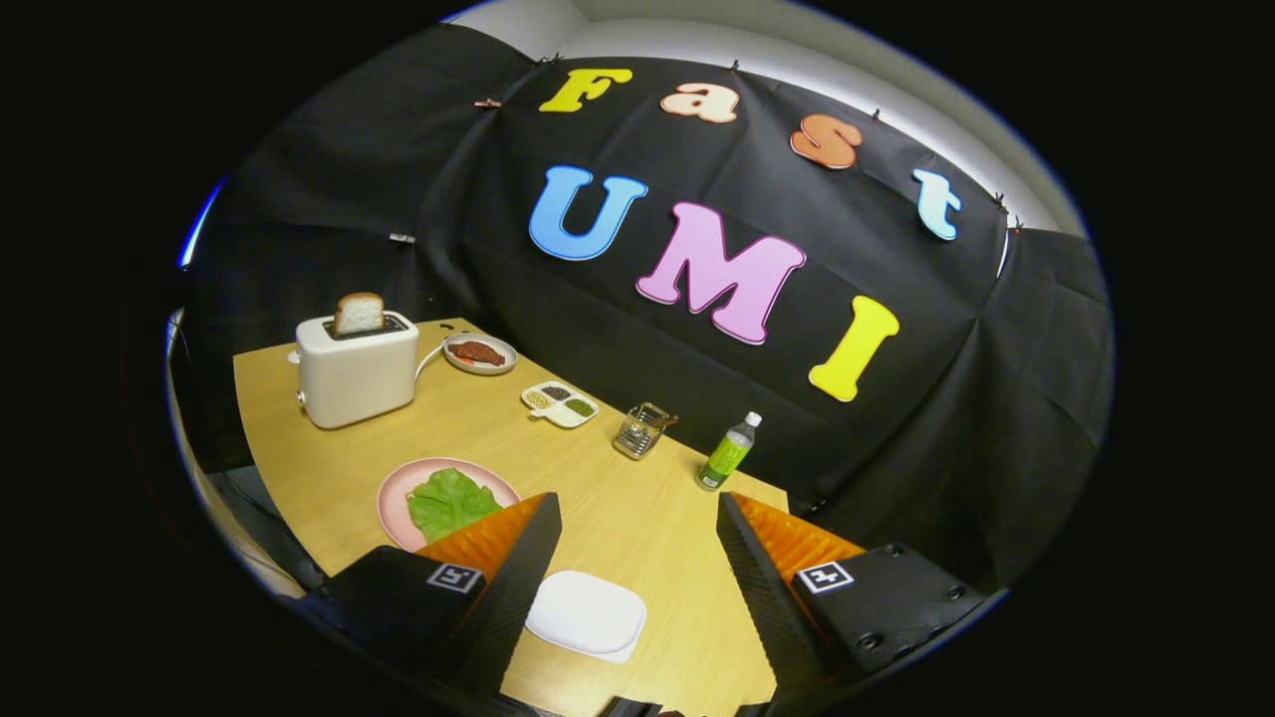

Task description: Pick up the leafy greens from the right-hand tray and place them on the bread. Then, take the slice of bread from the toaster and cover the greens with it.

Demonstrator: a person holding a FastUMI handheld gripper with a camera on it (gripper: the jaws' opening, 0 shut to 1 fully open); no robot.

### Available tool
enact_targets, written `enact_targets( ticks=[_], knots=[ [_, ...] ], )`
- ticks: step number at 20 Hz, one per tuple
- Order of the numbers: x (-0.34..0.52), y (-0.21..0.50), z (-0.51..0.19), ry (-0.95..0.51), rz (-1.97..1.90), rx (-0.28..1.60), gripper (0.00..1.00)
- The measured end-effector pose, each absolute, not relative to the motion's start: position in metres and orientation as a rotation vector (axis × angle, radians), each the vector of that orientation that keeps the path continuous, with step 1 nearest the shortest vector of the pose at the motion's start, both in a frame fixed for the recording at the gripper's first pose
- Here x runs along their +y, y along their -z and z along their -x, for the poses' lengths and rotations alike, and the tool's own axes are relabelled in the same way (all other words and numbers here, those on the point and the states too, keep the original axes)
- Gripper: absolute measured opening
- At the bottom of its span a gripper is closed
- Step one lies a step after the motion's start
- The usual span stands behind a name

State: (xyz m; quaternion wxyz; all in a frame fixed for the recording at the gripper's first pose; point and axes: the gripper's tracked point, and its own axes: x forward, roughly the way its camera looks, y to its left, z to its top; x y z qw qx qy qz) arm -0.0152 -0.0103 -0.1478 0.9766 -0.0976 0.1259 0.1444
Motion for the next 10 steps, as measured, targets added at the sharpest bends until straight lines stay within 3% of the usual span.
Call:
enact_targets(
  ticks=[4, 10],
  knots=[
    [0.049, 0.081, 0.037, -0.356, 0.114, 0.158, 0.98],
    [0.186, -0.003, 0.006, -0.574, -0.048, 0.095, 0.98]
  ],
)
